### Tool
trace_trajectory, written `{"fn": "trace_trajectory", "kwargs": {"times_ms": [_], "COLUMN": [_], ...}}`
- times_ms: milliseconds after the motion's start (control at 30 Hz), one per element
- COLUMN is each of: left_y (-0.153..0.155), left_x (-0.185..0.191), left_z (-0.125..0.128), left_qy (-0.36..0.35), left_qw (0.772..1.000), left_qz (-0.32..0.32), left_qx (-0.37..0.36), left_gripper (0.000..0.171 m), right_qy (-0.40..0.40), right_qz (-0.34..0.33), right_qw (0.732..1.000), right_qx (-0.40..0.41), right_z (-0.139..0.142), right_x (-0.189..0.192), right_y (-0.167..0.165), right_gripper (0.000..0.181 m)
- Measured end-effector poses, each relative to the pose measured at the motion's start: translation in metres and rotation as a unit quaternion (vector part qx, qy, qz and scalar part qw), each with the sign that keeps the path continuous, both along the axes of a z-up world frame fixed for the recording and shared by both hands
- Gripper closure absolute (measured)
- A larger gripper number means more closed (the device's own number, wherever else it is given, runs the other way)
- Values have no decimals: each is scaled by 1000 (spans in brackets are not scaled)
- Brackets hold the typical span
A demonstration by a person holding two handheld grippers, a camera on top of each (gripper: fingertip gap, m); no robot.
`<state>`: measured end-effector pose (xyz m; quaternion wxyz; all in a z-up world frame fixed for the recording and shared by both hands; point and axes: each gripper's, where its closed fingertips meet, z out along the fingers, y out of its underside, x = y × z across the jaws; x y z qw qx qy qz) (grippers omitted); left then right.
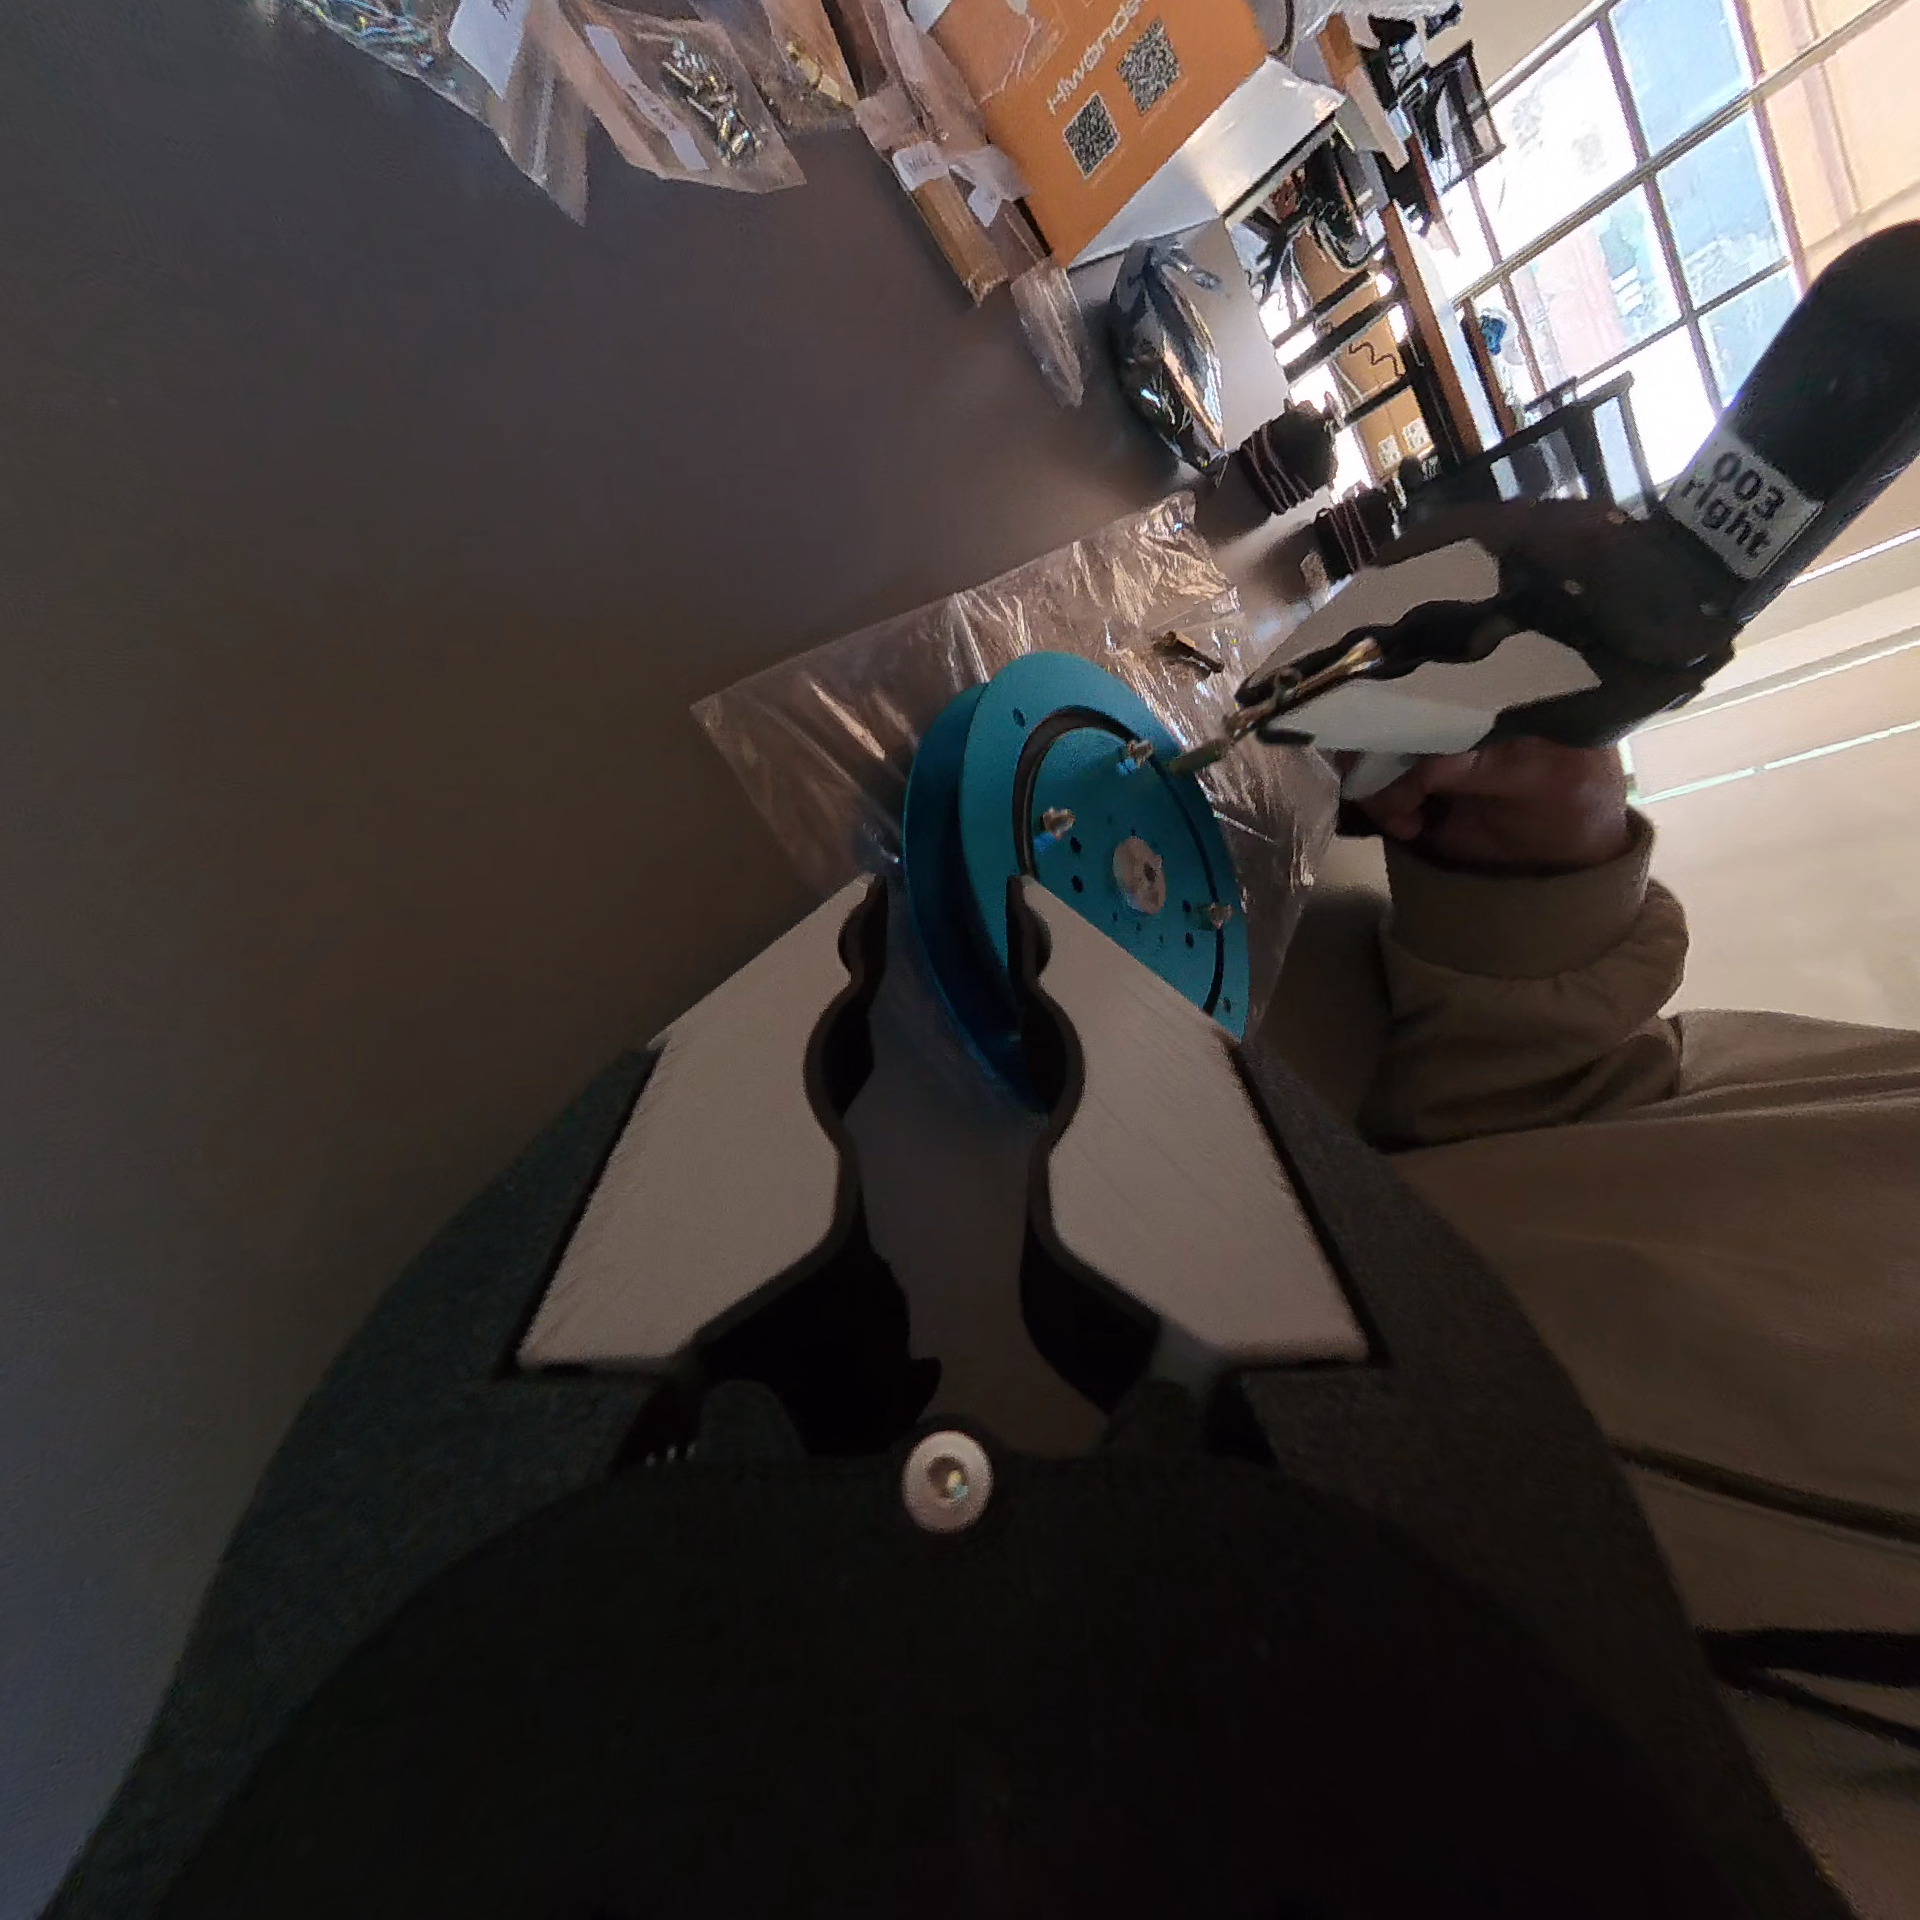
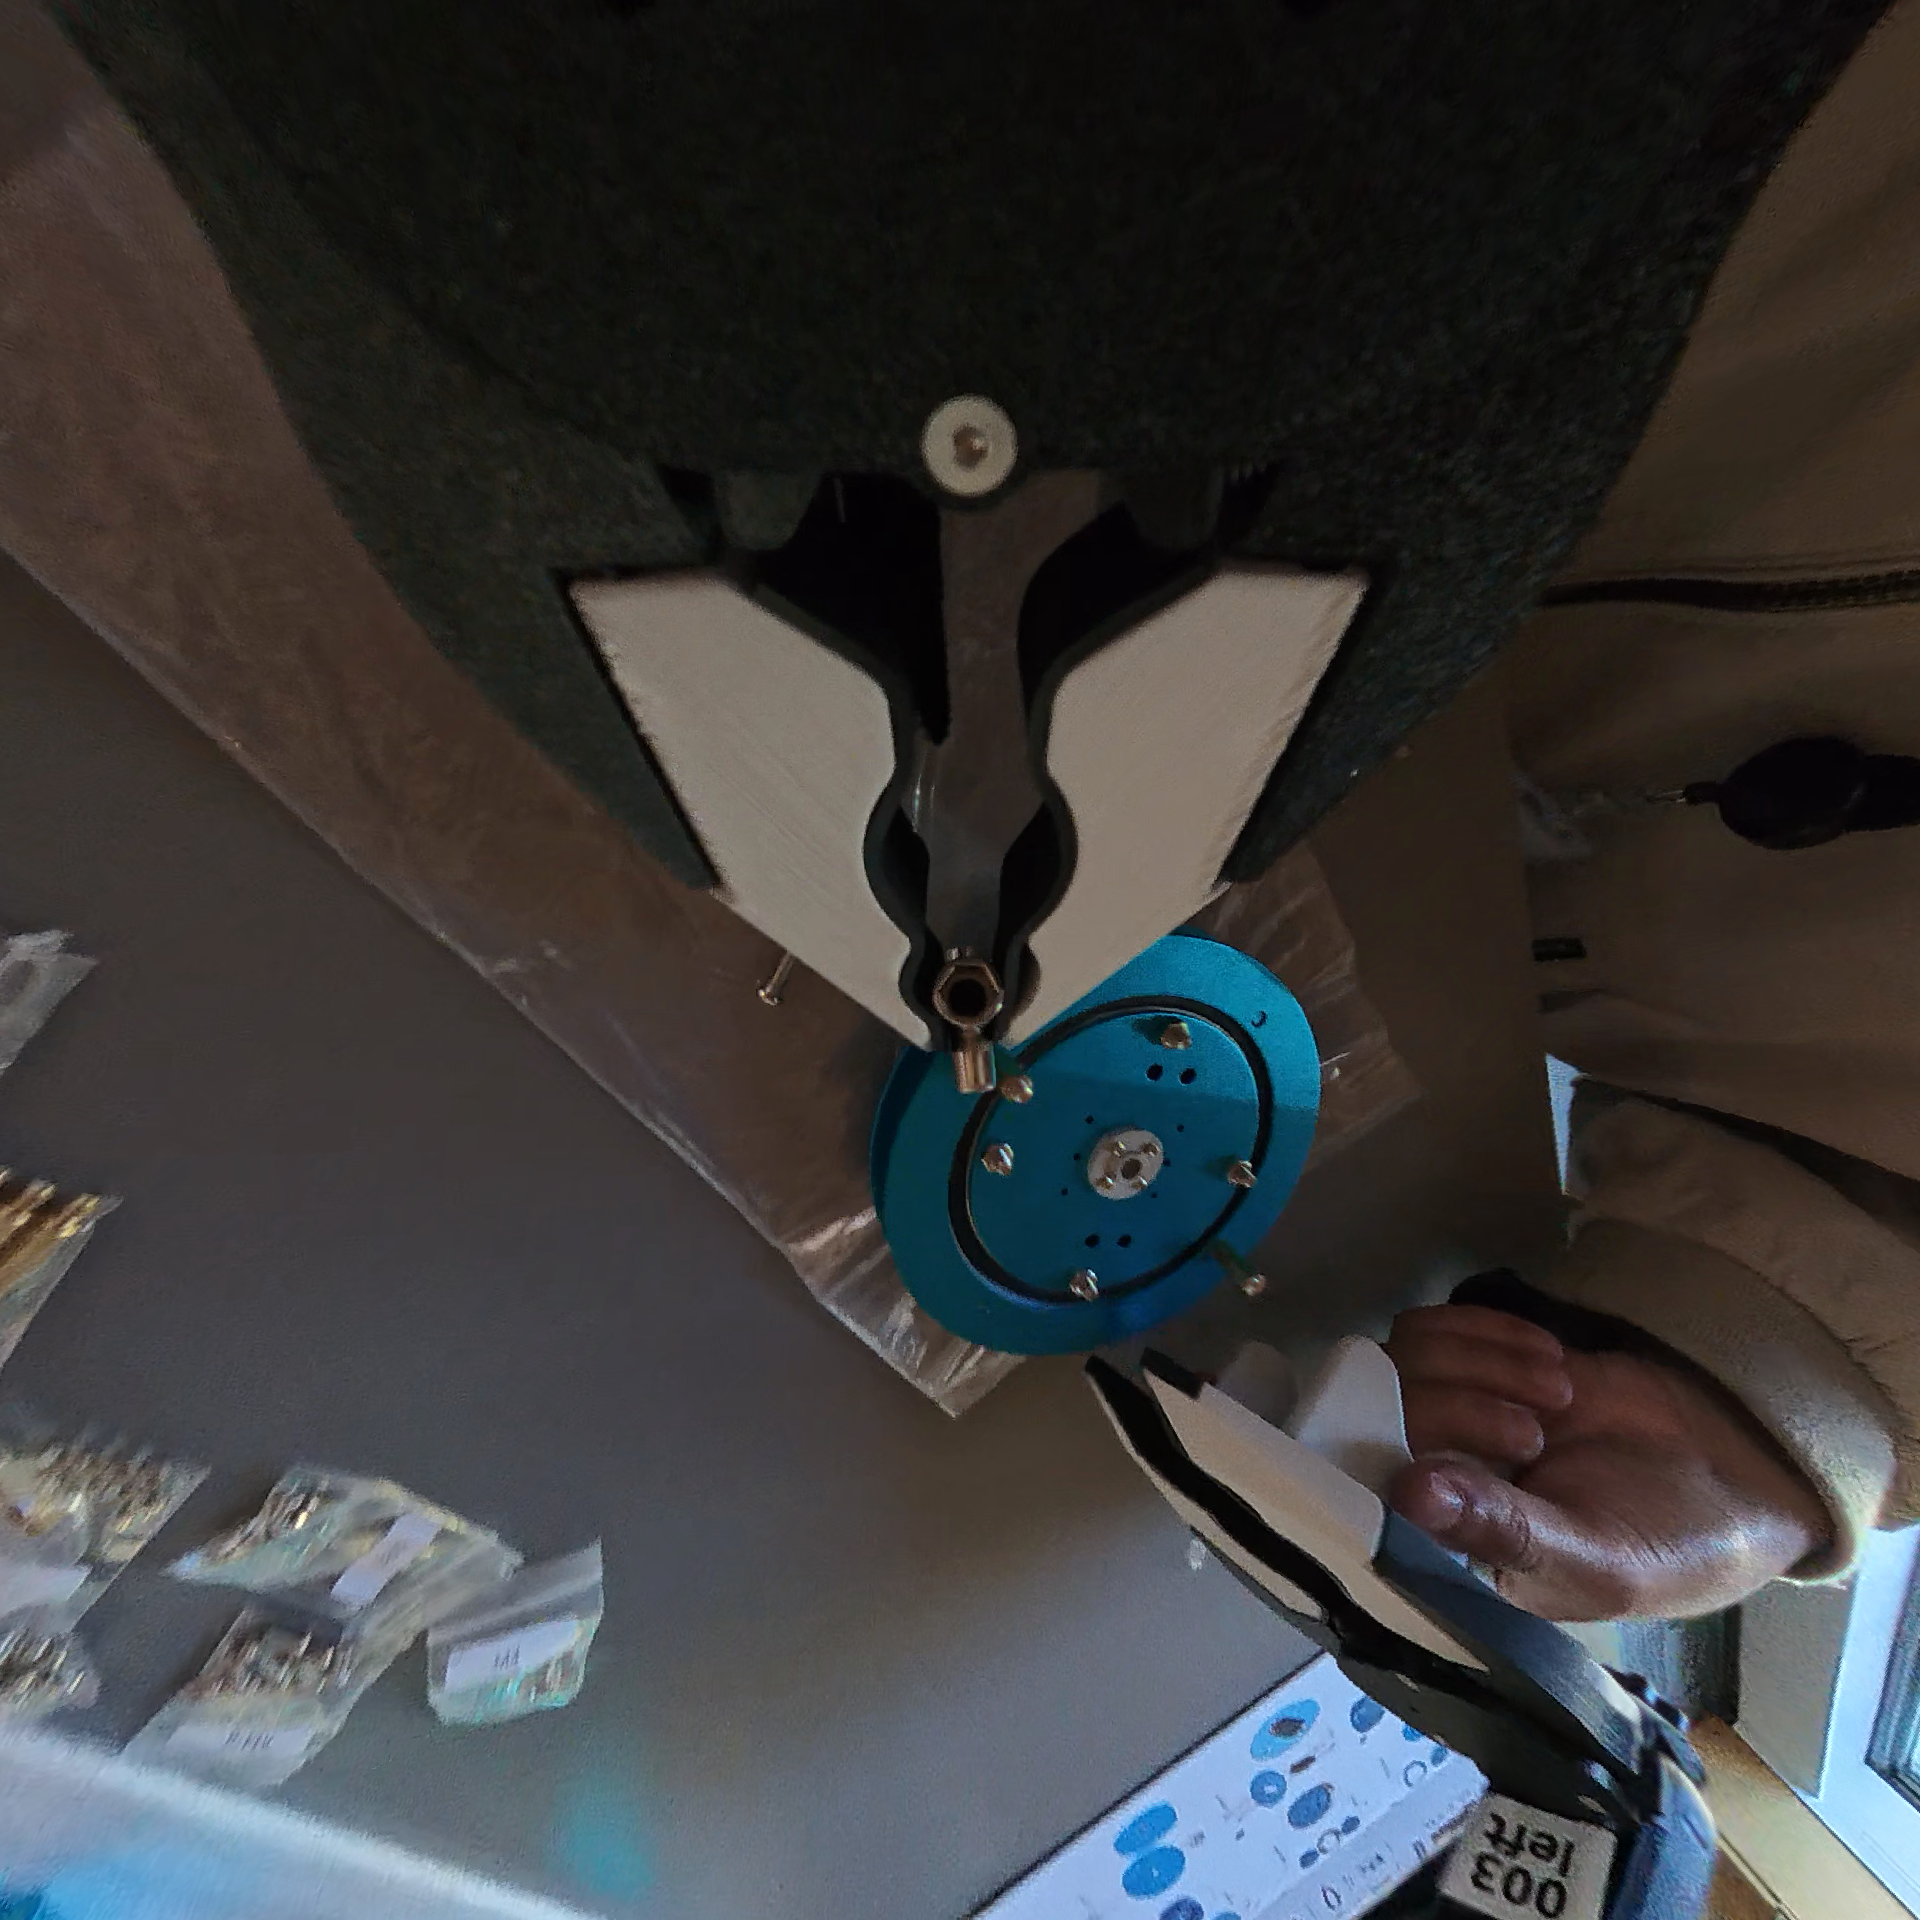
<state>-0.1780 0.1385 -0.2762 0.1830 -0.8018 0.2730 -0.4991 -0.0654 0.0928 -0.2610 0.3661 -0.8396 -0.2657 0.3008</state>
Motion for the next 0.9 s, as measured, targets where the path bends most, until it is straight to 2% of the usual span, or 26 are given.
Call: {"fn": "trace_trajectory", "kwargs": {"times_ms": [67,133,233,333,400,567,700,767,800,833,900], "left_y": [-6,-15,-36,-45,-47,-47,-49,-48,-48,-48,-49], "left_x": [-10,-19,-17,-19,-15,-6,-1,1,1,2,3], "left_z": [-6,-17,-5,-10,-12,-11,-13,-13,-13,-12,-9], "left_qy": [20,74,76,107,107,81,81,79,76,74,60], "left_qw": [999,989,961,925,908,908,905,908,909,911,915], "left_qz": [-21,-65,-142,-207,-235,-257,-274,-271,-272,-270,-270], "left_qx": [41,108,224,301,329,319,317,311,307,303,295], "left_gripper": [150,153,156,154,150,149,148,149,157,169,171], "right_qy": [-7,-15,-1,9,-12,-38,-97,-93,-105,-126,-170], "right_qz": [0,-3,5,84,123,161,161,154,143,124,70], "right_qw": [1000,999,998,990,986,983,980,981,982,982,982], "right_qx": [30,48,68,111,114,80,71,69,67,64,43], "right_z": [8,13,23,36,33,20,6,14,16,17,18], "right_x": [0,1,-6,-41,-62,-109,-115,-106,-93,-74,-25], "right_y": [-1,-3,-7,-23,-26,-8,3,2,1,0,-6], "right_gripper": [175,175,175,175,174,175,174,174,174,174,175]}}
